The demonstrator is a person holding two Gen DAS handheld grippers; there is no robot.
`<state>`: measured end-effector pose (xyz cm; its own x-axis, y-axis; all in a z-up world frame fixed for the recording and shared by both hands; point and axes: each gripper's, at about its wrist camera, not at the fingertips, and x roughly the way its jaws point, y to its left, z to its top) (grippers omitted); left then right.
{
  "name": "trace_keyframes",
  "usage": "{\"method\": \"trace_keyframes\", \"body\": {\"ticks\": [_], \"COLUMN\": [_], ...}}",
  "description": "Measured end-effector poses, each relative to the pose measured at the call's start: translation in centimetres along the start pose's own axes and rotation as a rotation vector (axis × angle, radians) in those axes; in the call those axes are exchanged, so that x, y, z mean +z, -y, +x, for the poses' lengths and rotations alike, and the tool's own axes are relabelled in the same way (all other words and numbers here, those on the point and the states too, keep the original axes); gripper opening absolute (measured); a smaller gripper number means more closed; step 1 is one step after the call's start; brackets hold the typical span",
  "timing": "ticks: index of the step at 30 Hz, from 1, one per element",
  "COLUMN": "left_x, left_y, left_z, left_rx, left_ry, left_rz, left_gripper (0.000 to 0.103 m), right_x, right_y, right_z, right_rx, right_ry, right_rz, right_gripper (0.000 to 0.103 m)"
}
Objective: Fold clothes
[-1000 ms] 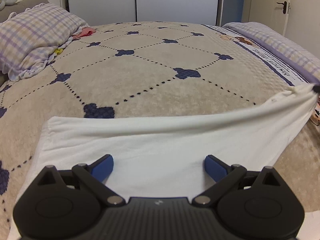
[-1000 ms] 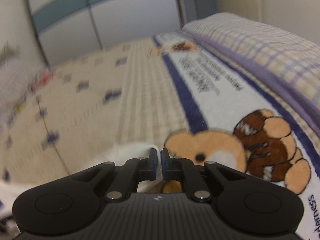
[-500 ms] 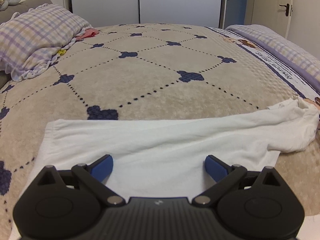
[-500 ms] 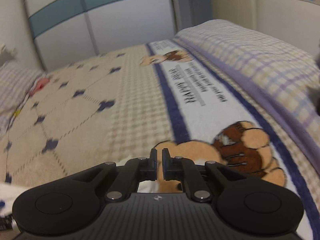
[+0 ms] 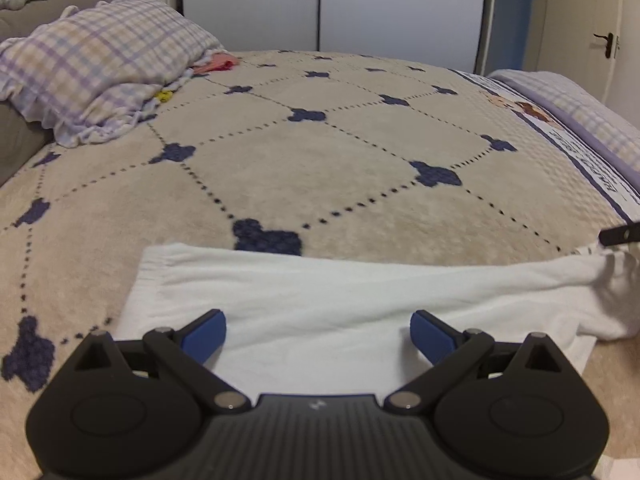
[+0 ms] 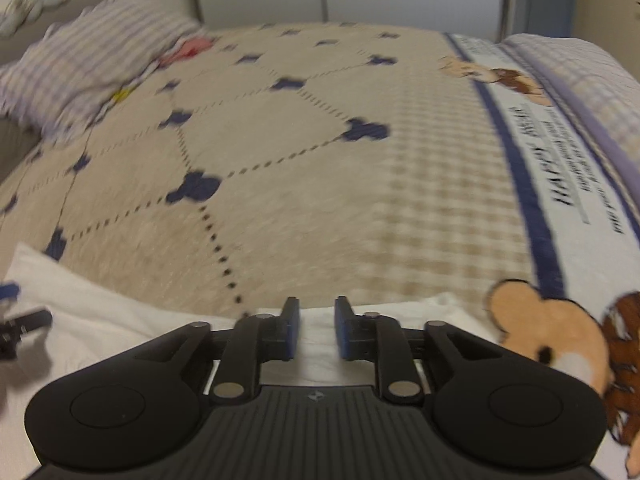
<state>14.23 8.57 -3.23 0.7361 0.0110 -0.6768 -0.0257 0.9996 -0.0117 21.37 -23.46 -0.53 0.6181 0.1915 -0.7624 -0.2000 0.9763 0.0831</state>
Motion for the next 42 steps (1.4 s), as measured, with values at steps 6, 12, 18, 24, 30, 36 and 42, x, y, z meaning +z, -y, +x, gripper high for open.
{"method": "trace_keyframes", "body": {"ticks": [6,12,18,24,30,36,42], "left_x": [0.4,0.6,0.5,0.5,0.5,0.4,0.3], "left_y": [-1.4,-2.9,-3.6,-3.3,-3.3,-3.4,-3.1], "left_z": [-0.1,0.1,0.4,0.4,0.5,0.7,0.9], "left_rx": [0.047,0.084,0.091,0.082,0.079,0.082,0.086], "left_ry": [0.017,0.011,0.000,-0.003,-0.003,-0.010,-0.016], "left_rz": [-0.039,-0.094,-0.127,-0.116,-0.111,-0.116,-0.097], "left_gripper": [0.100,0.100,0.100,0.100,0.100,0.100,0.100], "right_x": [0.0,-0.4,0.3,1.5,2.0,1.2,-0.9], "right_y": [-1.3,-1.9,0.0,3.8,9.0,13.5,16.2], "right_z": [1.8,2.7,1.6,-1.3,-3.9,-5.6,-5.3], "right_rx": [0.018,-0.014,-0.087,-0.261,-0.423,-0.585,-0.641], "right_ry": [-0.039,-0.033,0.023,0.121,0.163,0.136,0.066], "right_rz": [-0.057,-0.092,-0.029,0.039,0.124,0.185,0.220], "right_gripper": [0.035,0.018,0.005,0.005,0.005,0.005,0.005]}}
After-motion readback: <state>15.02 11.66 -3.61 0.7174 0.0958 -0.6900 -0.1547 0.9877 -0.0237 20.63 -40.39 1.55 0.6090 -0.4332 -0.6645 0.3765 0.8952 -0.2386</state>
